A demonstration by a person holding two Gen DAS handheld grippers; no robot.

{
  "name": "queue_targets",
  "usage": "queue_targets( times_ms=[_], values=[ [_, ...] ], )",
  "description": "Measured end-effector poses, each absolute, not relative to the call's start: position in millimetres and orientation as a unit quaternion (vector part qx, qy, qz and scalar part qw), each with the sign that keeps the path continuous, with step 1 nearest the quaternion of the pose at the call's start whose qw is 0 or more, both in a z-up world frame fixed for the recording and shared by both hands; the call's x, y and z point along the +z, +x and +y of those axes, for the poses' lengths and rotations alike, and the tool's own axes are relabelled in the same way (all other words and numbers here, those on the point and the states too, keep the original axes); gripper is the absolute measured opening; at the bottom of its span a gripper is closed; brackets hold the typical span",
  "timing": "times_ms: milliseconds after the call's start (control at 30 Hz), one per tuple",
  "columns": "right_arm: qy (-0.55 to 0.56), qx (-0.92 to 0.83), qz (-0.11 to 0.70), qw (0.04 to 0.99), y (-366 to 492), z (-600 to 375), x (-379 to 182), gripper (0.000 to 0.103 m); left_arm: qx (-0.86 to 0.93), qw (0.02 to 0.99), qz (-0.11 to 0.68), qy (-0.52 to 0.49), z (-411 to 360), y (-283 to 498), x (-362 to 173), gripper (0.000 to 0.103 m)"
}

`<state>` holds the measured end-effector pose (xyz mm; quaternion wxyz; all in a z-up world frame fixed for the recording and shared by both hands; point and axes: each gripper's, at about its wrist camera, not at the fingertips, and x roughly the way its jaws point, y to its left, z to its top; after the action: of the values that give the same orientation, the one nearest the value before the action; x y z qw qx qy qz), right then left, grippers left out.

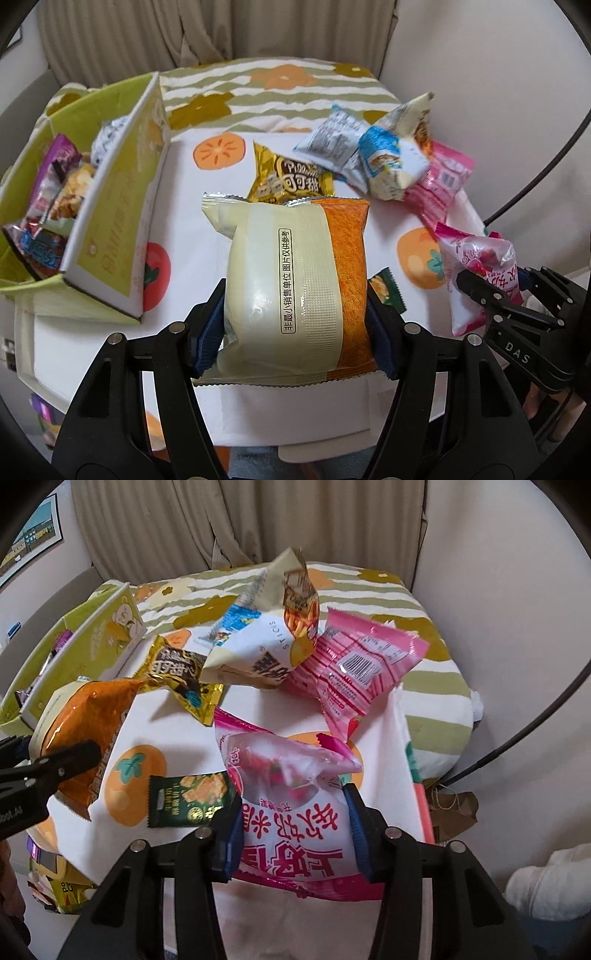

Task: Organize snacks
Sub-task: 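Carry the cream cake pack with left tool while right tool carries the pink bag to the box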

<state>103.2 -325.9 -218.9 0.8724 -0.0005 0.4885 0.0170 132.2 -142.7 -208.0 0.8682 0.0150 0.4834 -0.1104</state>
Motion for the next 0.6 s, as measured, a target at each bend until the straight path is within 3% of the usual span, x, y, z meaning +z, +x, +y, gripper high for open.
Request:
queue_targets(
  times_ms=[600],
  values=[
    [-0.001, 0.068, 0.402, 0.913, 110, -258, -111, 0.044, -0.066, 0.914, 0.401, -0.016, -43, 129, -104, 0.063]
  ],
)
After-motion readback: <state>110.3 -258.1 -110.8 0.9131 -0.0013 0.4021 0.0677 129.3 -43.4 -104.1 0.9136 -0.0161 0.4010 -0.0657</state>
